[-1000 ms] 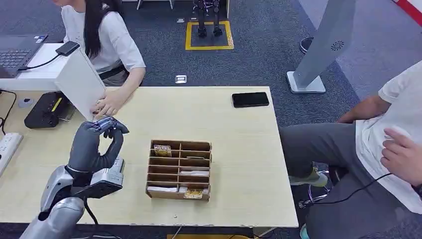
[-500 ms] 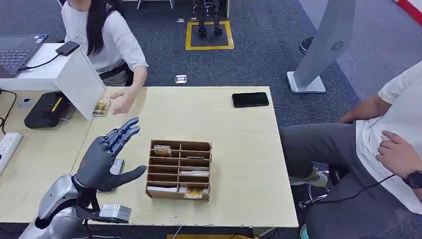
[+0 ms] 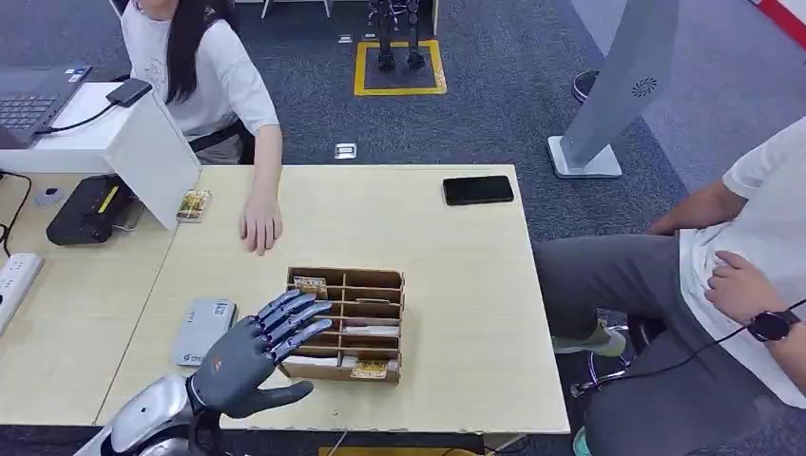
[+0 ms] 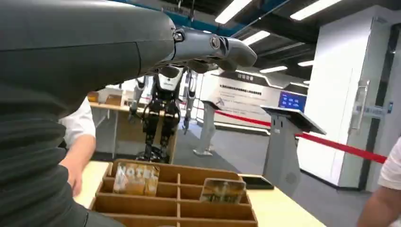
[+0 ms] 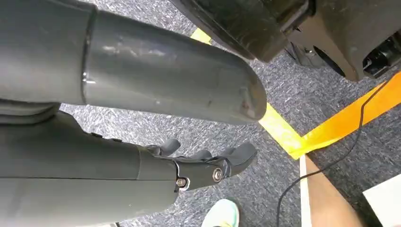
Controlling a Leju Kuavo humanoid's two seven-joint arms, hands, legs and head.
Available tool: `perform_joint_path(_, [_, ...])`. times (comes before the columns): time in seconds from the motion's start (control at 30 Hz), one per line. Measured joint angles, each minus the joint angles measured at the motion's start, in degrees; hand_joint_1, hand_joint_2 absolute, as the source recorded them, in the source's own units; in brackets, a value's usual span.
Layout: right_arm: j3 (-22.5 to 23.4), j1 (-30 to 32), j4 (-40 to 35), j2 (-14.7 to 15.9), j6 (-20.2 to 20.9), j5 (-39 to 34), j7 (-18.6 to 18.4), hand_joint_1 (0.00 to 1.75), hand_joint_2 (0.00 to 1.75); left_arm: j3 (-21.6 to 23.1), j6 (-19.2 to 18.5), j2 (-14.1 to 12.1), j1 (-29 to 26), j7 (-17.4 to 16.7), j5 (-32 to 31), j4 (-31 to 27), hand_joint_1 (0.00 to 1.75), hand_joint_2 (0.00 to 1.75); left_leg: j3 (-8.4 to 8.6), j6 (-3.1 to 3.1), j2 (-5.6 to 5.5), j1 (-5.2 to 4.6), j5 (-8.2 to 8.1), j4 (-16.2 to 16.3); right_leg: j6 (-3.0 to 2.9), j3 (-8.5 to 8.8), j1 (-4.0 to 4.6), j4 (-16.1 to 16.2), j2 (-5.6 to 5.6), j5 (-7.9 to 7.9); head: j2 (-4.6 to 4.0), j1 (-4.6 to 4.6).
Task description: Pass the card to the sensor for recognition and then transmit it.
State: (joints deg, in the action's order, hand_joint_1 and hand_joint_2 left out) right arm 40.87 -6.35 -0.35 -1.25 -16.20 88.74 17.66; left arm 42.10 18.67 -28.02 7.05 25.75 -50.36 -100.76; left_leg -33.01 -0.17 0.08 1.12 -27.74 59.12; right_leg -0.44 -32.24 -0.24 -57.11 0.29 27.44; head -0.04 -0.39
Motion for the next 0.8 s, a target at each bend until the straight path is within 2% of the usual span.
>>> perform_joint_path(0.23, [-0.9, -0.4, -0.2, -0.1, 1.0, 0.0, -0.2, 0.0, 0.0, 4.2, 0.0, 0.4, 0.2, -0.8, -2.6, 2.4, 0.0, 1.75, 0.0, 0.0, 0.0, 0.0, 0.0, 0.0, 0.0, 0.0, 0.0, 0.0, 0.0, 0.0, 0.0, -0.02])
perform_joint_path(0.4, [-0.9, -0.4, -0.8, -0.3, 1.7, 0.0, -0.6, 0.0, 0.0, 6.4, 1.9, 1.5, 0.3, -3.7, -5.1, 5.0, 0.0, 1.75, 0.0, 0.0, 0.0, -0.01, 0.0, 0.0, 0.0, 0.0, 0.0, 0.0, 0.0, 0.0, 0.0, -0.02])
perform_joint_path(0.6, [-1.0, -0.4, -1.4, -0.6, 1.9, 0.0, -0.7, 0.0, 0.0, 7.7, 3.1, 3.5, 0.3, -6.6, -6.8, 8.2, 0.0, 1.75, 0.0, 0.0, 0.0, 0.0, 0.0, 0.0, 0.0, 0.0, 0.0, 0.0, 0.0, 0.0, 0.0, -0.02])
perform_joint_path(0.8, [-1.4, -0.4, -2.0, -0.8, 2.3, 0.0, -0.7, 0.0, 0.0, 8.0, 4.2, 5.4, 0.7, -8.2, -8.3, 11.2, 0.0, 1.75, 0.0, 0.0, 0.0, 0.0, 0.0, 0.0, 0.0, 0.0, 0.0, 0.0, -0.01, 0.0, 0.0, -0.02])
